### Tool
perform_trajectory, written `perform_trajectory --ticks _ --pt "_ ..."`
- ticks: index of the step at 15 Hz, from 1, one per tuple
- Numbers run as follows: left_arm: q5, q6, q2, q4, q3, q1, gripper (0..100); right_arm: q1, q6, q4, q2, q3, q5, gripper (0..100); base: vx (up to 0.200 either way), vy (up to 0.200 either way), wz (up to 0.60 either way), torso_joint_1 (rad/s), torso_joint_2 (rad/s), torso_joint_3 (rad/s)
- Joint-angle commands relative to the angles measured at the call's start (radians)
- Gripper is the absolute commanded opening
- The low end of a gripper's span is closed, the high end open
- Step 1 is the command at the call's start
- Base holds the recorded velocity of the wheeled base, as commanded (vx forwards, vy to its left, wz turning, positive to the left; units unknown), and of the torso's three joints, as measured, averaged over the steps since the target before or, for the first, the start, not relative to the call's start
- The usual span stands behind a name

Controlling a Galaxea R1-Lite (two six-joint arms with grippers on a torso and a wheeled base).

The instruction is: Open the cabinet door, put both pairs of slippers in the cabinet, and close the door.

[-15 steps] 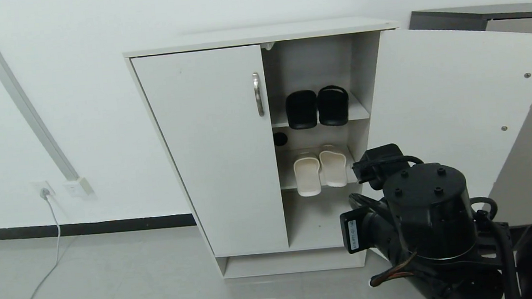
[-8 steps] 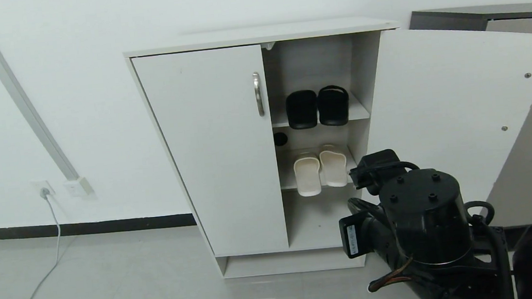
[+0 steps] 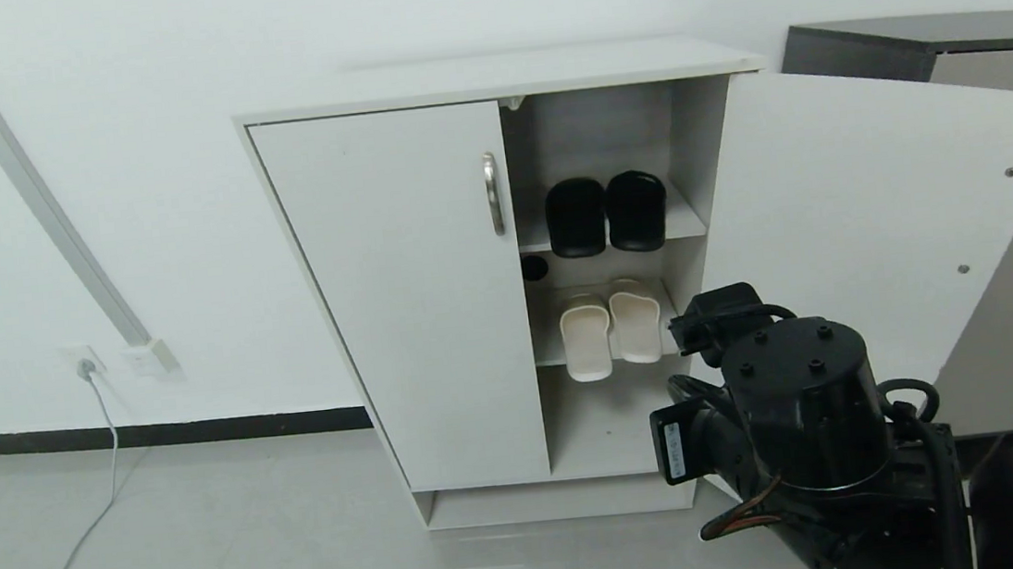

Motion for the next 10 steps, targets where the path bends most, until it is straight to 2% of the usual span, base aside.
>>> perform_trajectory --ticks 1,5,10 --pt "0.0 -0.001 0.001 0.0 0.0 0.001 0 0.002 0.001 0.0 0.002 0.0 0.001 0 0.0 0.0 0.0 0.051 -0.58 -0.364" --pt "0.0 0.001 0.001 0.0 0.0 0.001 0 0.002 0.001 0.0 0.008 0.0 -0.001 0 0.0 0.0 0.0 0.089 -0.49 -0.351" --pt "0.0 -0.001 0.001 0.0 0.0 0.003 0 0.002 0.001 0.0 0.008 0.0 -0.001 0 0.0 0.0 0.0 0.145 -0.47 -0.323"
